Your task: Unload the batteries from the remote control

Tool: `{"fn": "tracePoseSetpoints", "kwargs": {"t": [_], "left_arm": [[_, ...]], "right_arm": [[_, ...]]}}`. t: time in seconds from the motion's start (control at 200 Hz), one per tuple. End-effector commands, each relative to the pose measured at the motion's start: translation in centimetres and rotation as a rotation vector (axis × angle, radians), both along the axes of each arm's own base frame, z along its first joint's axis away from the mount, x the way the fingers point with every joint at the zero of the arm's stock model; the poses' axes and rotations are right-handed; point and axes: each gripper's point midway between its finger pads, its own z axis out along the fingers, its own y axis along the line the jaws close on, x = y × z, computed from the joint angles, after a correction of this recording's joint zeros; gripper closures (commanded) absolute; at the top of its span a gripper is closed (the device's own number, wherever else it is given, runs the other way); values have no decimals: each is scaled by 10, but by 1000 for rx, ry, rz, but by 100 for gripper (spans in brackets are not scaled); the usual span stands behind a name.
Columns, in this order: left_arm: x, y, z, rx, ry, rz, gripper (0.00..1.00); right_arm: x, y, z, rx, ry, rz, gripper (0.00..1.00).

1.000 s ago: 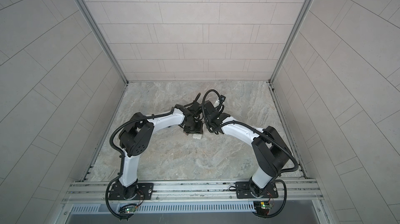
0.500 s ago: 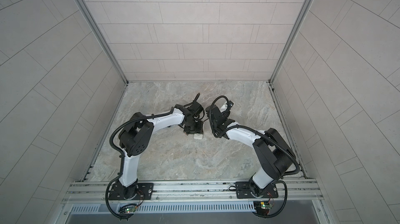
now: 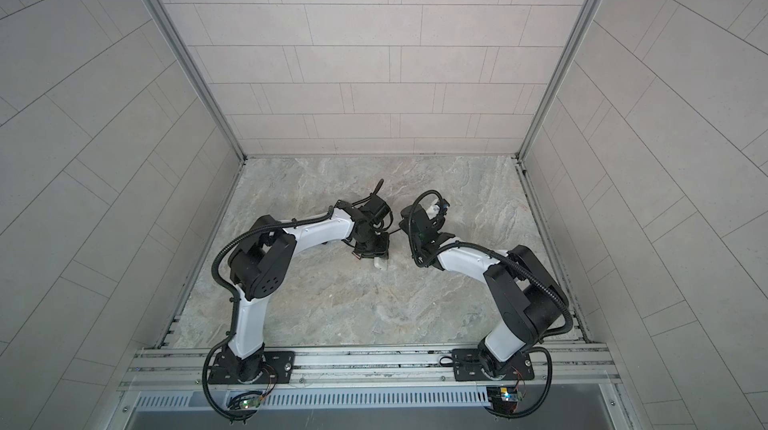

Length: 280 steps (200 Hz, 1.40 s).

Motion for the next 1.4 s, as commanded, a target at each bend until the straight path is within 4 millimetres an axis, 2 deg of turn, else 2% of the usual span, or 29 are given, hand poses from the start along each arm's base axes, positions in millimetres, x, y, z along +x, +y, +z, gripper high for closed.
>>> {"fn": "tracePoseSetpoints", "kwargs": {"t": [0.0, 0.235, 0.38, 0.515, 0.751, 0.956, 1.291, 1.396], "left_arm": [[-15, 18, -26, 64, 68, 10, 61], [-15, 12, -15, -21, 66, -42, 62], [-16, 9, -6, -71, 71, -91, 65], [-16, 13, -6, -65, 86, -100, 69], [-15, 11, -6, -100, 113, -96, 78], [-10, 4, 4, -179, 119, -92, 83], [-17, -8, 15, -282, 139, -173, 87], [-20, -9, 15, -288, 148, -194, 87]], "right_arm": [[-25, -10, -22, -78, 123, 42, 100], [-23, -18, -6, -112, 103, 50, 100], [-22, -19, 11, -151, 58, 85, 100], [-20, -20, 20, -198, 40, 116, 100], [-15, -12, 22, -193, 11, 149, 100], [-15, -12, 28, -201, -15, 159, 100], [-9, 7, 71, -205, -179, 264, 100], [-9, 15, 77, -200, -205, 295, 100]]}}
